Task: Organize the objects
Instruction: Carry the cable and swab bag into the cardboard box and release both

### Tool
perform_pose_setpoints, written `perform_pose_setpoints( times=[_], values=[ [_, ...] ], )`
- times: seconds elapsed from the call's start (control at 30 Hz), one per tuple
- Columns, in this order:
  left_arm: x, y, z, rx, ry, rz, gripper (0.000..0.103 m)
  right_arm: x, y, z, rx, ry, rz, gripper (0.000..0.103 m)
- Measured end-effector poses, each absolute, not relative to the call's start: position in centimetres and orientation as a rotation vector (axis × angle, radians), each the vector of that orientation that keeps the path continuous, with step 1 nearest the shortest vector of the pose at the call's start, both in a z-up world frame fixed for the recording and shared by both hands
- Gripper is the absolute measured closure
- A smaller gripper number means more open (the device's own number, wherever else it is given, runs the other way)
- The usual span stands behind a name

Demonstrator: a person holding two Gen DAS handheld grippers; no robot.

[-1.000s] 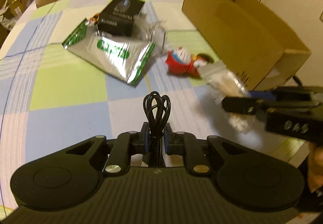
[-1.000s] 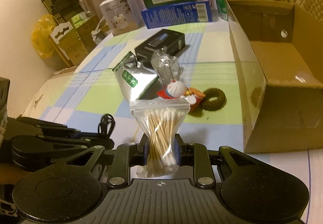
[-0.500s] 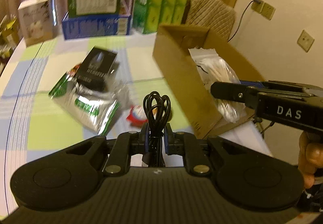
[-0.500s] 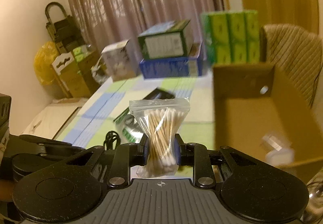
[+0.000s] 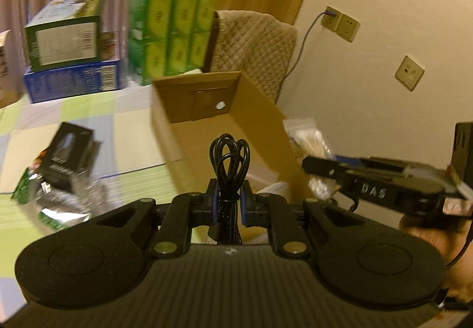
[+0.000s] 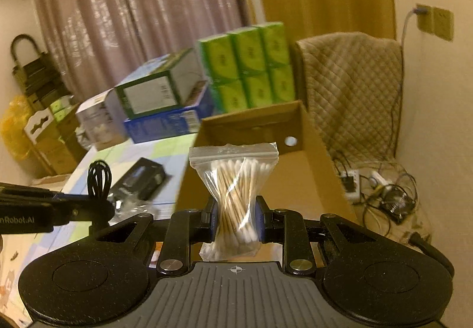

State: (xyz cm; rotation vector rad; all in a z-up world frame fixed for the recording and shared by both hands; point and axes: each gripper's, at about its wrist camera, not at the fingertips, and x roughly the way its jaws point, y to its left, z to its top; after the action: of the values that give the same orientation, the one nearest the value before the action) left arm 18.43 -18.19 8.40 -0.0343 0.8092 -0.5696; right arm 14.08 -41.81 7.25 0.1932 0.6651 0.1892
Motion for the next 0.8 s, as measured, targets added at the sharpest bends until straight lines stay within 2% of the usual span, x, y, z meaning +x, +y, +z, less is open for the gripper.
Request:
perform_pose_setpoints(
  times=[0.3,0.33,0.4,0.8],
  values=[
    [20.5,-22.4,6.5,-0.001,0.827,-0.595,0.092,15.0,-44.3,5.7,0.23,0.67,0.172,0.081],
    [20.6,-22.4,6.3,0.002,0.824,-0.584,0.086,15.0,-44.4,5.5,0.23,0.671,0.171,0.081],
    [20.8,-22.3,6.2,-0.01,0.821,-0.571,0.081,15.0,-44.4,5.4,0.231,0.673,0.169,0.081],
    [19.4,-18.7,7.1,-0.031,0.801,-0.504,0.078,14.7,-42.4,5.6,0.225,0.676,0.19,0.081]
  ],
)
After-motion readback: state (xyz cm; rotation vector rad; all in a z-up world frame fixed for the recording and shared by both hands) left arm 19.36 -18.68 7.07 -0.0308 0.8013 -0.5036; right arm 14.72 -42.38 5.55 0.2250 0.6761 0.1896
